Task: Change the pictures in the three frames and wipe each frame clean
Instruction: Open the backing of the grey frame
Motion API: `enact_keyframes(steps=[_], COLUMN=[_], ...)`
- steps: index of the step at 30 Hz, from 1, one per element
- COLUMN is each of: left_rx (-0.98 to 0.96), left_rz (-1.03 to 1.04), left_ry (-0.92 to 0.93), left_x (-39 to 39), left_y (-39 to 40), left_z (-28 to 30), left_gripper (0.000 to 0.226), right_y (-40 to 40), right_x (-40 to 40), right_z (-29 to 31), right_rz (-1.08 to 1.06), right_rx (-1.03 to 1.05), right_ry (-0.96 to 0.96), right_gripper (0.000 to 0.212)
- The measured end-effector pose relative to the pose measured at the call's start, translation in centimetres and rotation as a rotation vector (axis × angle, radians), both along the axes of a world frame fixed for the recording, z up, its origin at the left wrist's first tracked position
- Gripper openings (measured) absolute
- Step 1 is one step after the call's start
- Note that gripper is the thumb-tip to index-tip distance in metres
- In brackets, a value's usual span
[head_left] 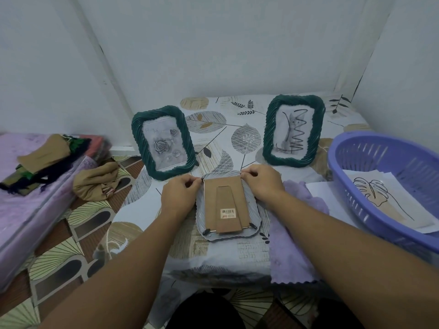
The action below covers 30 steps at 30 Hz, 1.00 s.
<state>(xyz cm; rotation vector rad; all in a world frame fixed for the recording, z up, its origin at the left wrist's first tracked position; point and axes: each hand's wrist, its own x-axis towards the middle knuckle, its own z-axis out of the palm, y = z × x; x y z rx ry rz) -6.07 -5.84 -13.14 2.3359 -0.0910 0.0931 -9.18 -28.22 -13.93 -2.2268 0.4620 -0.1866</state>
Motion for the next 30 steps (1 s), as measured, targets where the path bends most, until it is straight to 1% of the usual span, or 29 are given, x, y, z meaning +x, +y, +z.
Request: enact_keyframes(steps=[2, 3, 5, 8, 10, 12, 14, 16, 19, 21, 23, 25, 26, 27, 30], left_rx=[-0.010, 0.000, 0.082, 0.167, 0.184, 0.201, 0.170, 0.141, 0.099, 0.029, -0.112, -0.259, -0.294, -0.304, -0.251], left_rz=[-0.017, -0.020, -0.029, -0.070, -0.089, -0.096, -0.093, -0.081, -0.048, -0.062, -0.144, -0.261, -0.309, -0.342, -0.384], left_ry=[0.057, 0.076, 0.090, 0.150, 0.208, 0.228, 0.223, 0.200, 0.161, 0.139, 0.173, 0.213, 0.223, 0.233, 0.245], left_x=[-0.1, -0.4, -1.6, -4.2, -5.9, -7.1, -7.8, -8.1, -8.5, -9.0, -9.7, -10.3, -10.4, -10.5, -9.9], left_y=[0.3, 0.6, 1.2, 2.4, 3.0, 3.2, 3.1, 2.9, 2.7, 2.8, 3.2, 4.0, 4.3, 4.7, 5.0], left_z=[1.1, 1.7, 2.8, 3.3, 3.1, 2.8, 2.6, 2.5, 1.9, 1.6, 1.6, 1.6, 1.6, 1.6, 1.6], left_gripper=[0.017, 0.017, 0.020, 0.031, 0.035, 0.034, 0.029, 0.026, 0.024, 0.022, 0.029, 0.035, 0.035, 0.033, 0.029], right_y=[-0.3, -0.5, -0.7, -0.6, -0.7, -0.9, -1.0, -1.0, -1.0, -1.1, -1.1, -1.3, -1.5, -1.6, -1.8], right_x=[-0.6, -1.1, -2.3, -5.0, -7.2, -9.2, -10.8, -11.5, -11.6, -11.7, -11.9, -12.2, -12.4, -12.4, -12.2], right_z=[0.7, 1.3, 2.3, 3.2, 3.2, 2.8, 2.4, 1.8, 1.1, 0.6, 0.4, 0.6, 0.8, 0.9, 0.8], right_rz=[0.059, 0.086, 0.134, 0.213, 0.285, 0.340, 0.364, 0.378, 0.343, 0.309, 0.332, 0.380, 0.409, 0.434, 0.449], right_rx=[0.010, 0.015, -0.034, -0.116, -0.159, -0.224, -0.242, -0.227, -0.110, -0.049, -0.042, -0.008, 0.012, 0.027, 0.012], right_ry=[-0.015, -0.033, -0.104, -0.192, -0.151, -0.076, -0.032, -0.068, -0.117, -0.137, -0.128, -0.078, -0.056, -0.038, -0.027], right_gripper=[0.020, 0.027, 0.038, 0.035, 0.034, 0.038, 0.039, 0.033, 0.028, 0.026, 0.026, 0.032, 0.035, 0.037, 0.038])
